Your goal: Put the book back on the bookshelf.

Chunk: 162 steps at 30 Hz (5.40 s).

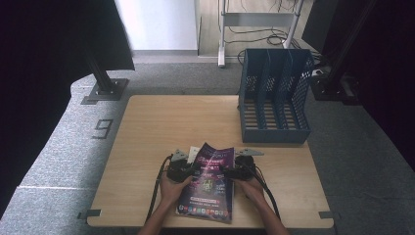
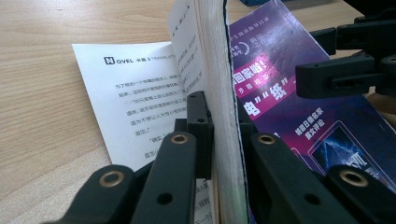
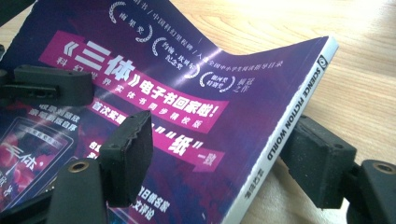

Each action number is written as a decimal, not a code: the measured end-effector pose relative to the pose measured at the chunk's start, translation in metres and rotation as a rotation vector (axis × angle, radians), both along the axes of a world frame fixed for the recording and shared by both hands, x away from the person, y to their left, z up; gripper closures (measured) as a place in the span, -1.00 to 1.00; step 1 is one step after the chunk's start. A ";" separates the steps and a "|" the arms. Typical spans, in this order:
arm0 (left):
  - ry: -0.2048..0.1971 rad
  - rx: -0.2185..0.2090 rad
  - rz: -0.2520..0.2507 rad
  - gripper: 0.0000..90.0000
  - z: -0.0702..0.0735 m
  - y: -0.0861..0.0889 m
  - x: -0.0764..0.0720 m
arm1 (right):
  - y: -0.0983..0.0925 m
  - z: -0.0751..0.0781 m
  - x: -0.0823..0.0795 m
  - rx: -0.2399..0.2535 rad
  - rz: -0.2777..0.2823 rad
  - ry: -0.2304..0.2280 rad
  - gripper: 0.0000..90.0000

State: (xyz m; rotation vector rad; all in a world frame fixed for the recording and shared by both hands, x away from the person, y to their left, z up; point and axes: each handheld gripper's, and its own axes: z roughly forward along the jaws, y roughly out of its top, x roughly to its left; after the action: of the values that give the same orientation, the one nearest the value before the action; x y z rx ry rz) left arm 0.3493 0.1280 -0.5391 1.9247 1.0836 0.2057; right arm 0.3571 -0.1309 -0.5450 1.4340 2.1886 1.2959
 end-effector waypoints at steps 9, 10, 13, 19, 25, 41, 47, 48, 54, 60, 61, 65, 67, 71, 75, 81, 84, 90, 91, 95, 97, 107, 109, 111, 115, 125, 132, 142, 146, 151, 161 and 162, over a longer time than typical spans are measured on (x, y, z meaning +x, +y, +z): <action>0.002 -0.002 0.001 0.88 -0.001 0.000 0.001 | 0.005 0.003 0.009 0.001 0.012 0.014 -0.40; 0.002 -0.002 0.000 0.88 -0.001 0.000 0.001 | 0.006 0.002 0.011 -0.001 0.015 0.016 -0.40; 0.003 -0.003 0.000 0.87 -0.001 0.000 0.001 | 0.008 0.001 0.015 0.002 0.019 0.023 -0.40; 0.001 -0.003 -0.001 0.87 -0.001 0.000 0.001 | 0.008 -0.001 0.018 0.013 0.020 0.044 -0.33; 0.000 -0.005 -0.002 0.87 -0.001 0.001 0.001 | 0.006 -0.002 0.019 0.018 0.023 0.043 -0.14; 0.001 -0.005 -0.001 0.86 -0.001 0.000 0.000 | 0.001 0.002 0.018 0.033 0.043 0.046 0.11; 0.002 -0.004 0.000 0.87 -0.001 0.000 0.000 | 0.001 0.004 0.016 0.030 0.064 0.039 0.19; 0.003 -0.004 0.000 0.86 -0.001 0.000 0.000 | 0.001 0.004 0.016 0.031 0.064 0.039 0.21; 0.002 -0.004 0.000 0.86 -0.001 0.000 0.001 | 0.000 0.003 0.016 0.013 0.060 0.036 0.39; 0.005 -0.011 0.000 0.85 -0.001 0.001 0.001 | -0.001 0.003 0.015 0.027 0.068 0.029 0.45; 0.007 -0.014 0.001 0.85 -0.001 0.002 0.001 | -0.001 0.003 0.015 0.030 0.071 0.022 0.45; 0.005 -0.022 0.000 0.83 0.000 0.003 0.001 | -0.002 0.006 0.013 0.043 0.076 0.006 0.48; 0.007 -0.026 -0.002 0.82 0.000 0.003 0.002 | -0.001 0.008 0.012 0.041 0.079 -0.003 0.49; 0.003 -0.033 -0.004 0.82 0.001 0.004 0.001 | -0.002 0.011 0.010 0.051 0.082 -0.012 0.50; -0.002 -0.041 -0.007 0.82 0.003 0.005 0.001 | -0.002 0.014 0.008 0.055 0.088 -0.035 0.51; -0.017 -0.053 -0.012 0.82 0.006 0.006 0.000 | -0.002 0.020 0.004 0.064 0.093 -0.065 0.52; -0.025 -0.060 -0.014 0.82 0.008 0.007 -0.001 | -0.003 0.023 0.002 0.067 0.095 -0.077 0.53; -0.039 -0.077 -0.015 0.82 0.012 0.008 -0.002 | -0.004 0.029 -0.001 0.073 0.101 -0.109 0.54; -0.044 -0.079 -0.015 0.82 0.013 0.009 -0.002 | -0.004 0.030 -0.002 0.076 0.101 -0.112 0.54; -0.057 -0.097 -0.023 0.82 0.018 0.012 -0.003 | -0.005 0.036 -0.004 0.086 0.110 -0.137 0.55; -0.063 -0.102 -0.023 0.83 0.021 0.012 -0.004 | -0.005 0.038 -0.006 0.092 0.114 -0.150 0.56; -0.079 -0.104 -0.023 0.83 0.024 0.012 -0.006 | -0.006 0.043 -0.008 0.092 0.117 -0.171 0.56; -0.086 -0.109 -0.023 0.83 0.026 0.012 -0.007 | -0.006 0.045 -0.009 0.092 0.118 -0.176 0.56; -0.093 -0.115 -0.020 0.84 0.027 0.012 -0.008 | -0.007 0.046 -0.010 0.093 0.120 -0.182 0.56; -0.100 -0.122 -0.020 0.84 0.028 0.013 -0.009 | -0.007 0.049 -0.012 0.094 0.121 -0.191 0.57; -0.121 -0.131 -0.022 0.85 0.035 0.014 -0.011 | -0.007 0.055 -0.015 0.102 0.125 -0.219 0.58; -0.141 -0.137 -0.022 0.86 0.041 0.015 -0.014 | -0.007 0.062 -0.020 0.106 0.129 -0.242 0.60; -0.147 -0.142 -0.024 0.87 0.042 0.015 -0.015 | -0.008 0.063 -0.020 0.110 0.130 -0.244 0.60; -0.152 -0.143 -0.024 0.87 0.044 0.015 -0.016 | -0.009 0.065 -0.022 0.113 0.129 -0.249 0.61; -0.166 -0.141 -0.027 0.88 0.050 0.013 -0.018 | -0.010 0.070 -0.024 0.118 0.129 -0.261 0.62; -0.198 -0.129 -0.045 0.88 0.064 0.009 -0.019 | -0.015 0.081 -0.030 0.133 0.121 -0.295 0.66; -0.200 -0.131 -0.046 0.88 0.065 0.009 -0.019 | -0.015 0.081 -0.031 0.134 0.121 -0.299 0.66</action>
State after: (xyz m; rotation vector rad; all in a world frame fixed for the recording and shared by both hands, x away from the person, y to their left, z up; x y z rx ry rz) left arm 0.3304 0.1370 -0.4742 1.7692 0.8976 0.2880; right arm 0.3263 -0.1463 -0.4635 1.0787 2.0479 1.6092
